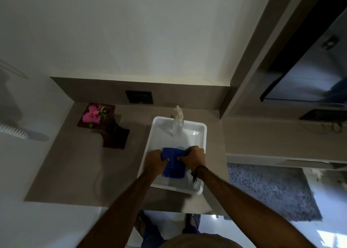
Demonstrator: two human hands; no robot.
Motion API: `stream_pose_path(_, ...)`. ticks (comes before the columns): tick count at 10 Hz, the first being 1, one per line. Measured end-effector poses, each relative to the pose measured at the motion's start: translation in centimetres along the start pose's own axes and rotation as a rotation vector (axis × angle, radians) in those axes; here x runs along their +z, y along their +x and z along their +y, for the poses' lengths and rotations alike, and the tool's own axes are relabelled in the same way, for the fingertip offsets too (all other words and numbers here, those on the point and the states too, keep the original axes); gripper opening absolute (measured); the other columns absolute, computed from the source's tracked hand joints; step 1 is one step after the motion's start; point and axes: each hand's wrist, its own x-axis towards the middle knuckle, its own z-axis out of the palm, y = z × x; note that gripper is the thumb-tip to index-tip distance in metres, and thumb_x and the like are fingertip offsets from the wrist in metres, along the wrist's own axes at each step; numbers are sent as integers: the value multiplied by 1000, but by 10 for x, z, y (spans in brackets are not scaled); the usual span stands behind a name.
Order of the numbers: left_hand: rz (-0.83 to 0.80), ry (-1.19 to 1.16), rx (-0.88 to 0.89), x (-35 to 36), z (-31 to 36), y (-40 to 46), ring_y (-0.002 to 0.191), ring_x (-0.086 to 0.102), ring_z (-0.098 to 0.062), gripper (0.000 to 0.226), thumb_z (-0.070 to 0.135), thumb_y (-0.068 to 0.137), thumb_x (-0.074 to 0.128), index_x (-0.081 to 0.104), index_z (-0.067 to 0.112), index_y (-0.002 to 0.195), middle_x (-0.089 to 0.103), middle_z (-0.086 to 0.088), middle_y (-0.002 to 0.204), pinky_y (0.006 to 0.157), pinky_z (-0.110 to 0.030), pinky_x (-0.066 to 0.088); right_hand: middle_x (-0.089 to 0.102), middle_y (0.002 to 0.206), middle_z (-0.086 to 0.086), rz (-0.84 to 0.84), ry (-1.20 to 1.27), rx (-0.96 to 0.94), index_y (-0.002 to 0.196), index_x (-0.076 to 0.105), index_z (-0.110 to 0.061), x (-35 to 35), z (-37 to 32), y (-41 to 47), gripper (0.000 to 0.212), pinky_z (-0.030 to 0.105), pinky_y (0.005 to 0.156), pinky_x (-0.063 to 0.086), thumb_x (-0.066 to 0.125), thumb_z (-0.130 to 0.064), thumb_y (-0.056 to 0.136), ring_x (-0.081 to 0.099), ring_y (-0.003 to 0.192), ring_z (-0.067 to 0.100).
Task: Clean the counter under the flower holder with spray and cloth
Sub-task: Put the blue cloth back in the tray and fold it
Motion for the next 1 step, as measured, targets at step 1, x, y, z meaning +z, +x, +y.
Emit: stream_pose_path(1,-4,113,29,-5,5,4,105,66,-30,33,29,93,61,63,1,110,68,-19,115,85,-32,52,72,98,6,71,-42,-82,103,71,-10,-22,-1,5,29,32,82,58,77,-22,77,69,94,22)
